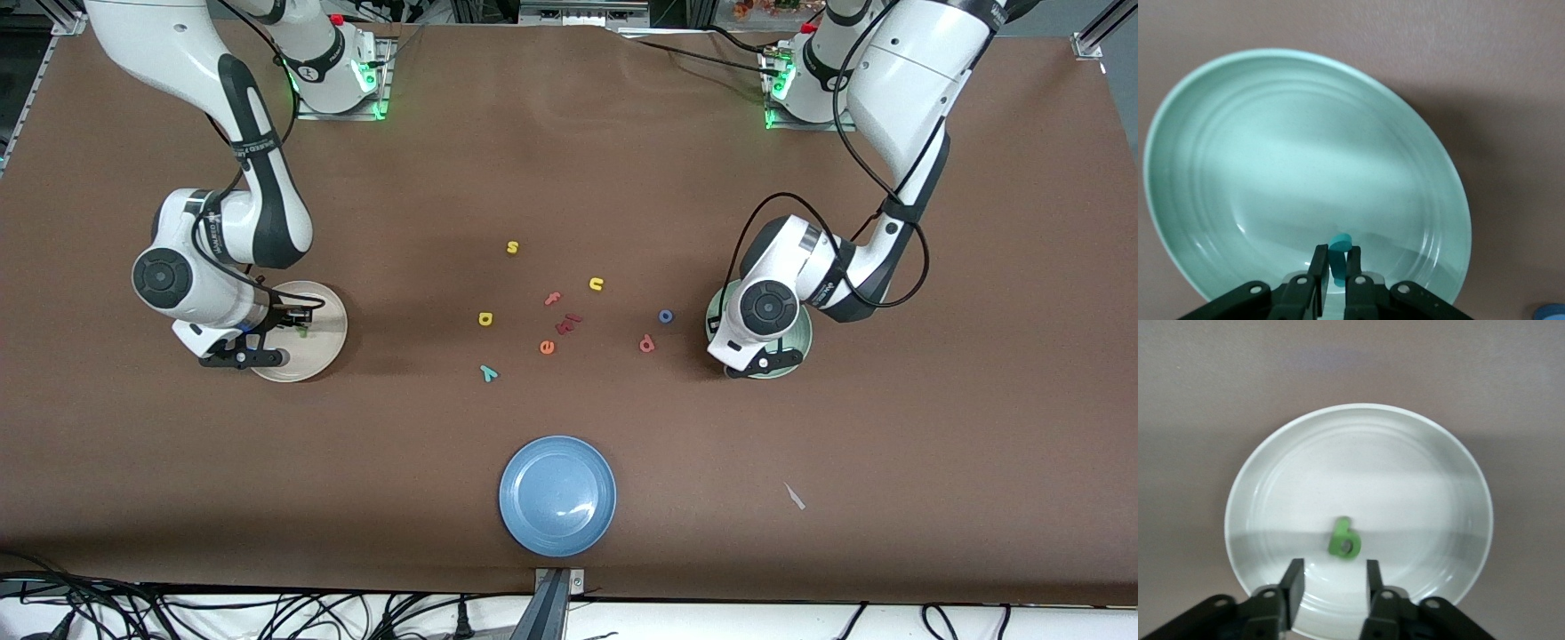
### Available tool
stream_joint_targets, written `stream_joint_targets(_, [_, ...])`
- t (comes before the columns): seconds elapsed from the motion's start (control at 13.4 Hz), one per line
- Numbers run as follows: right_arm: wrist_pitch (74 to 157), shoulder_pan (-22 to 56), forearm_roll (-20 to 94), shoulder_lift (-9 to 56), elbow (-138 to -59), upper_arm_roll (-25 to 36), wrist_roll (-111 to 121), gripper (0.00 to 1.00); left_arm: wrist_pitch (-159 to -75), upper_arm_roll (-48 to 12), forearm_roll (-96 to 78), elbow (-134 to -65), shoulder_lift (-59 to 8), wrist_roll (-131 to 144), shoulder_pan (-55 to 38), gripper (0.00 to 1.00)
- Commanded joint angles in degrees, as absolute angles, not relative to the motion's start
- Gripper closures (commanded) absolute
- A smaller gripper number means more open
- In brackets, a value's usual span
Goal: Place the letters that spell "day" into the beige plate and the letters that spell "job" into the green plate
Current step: 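Place the teal piece on the green plate while the right gripper places b, then grasp the blue o with the left gripper while the right gripper grasps a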
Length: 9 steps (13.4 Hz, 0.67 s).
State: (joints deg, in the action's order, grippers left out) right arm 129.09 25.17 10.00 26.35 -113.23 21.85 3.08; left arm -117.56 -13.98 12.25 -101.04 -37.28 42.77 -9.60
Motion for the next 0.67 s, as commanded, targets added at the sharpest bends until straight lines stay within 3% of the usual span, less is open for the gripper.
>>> stream_joint_targets(0.0, [128.76, 27.68, 15.62, 26.89, -111.80, 20.92, 2.82, 0.00, -117.60, -14.33, 13.01, -100.81, -37.27, 42.80, -9.05, 0.14])
stream_joint_targets(0.07, [128.85, 28.38, 16.43, 26.98, -111.80, 20.92, 1.16, 0.00, -117.34, -14.33, 13.01, -100.72, -37.00, 42.80, -8.97, 0.00])
stream_joint_targets(0.6, [131.12, 38.75, 21.79, 31.01, -107.50, 20.83, -16.50, 0.00, -115.58, -17.75, 9.59, -95.28, -34.28, 42.98, -10.02, 0.00])
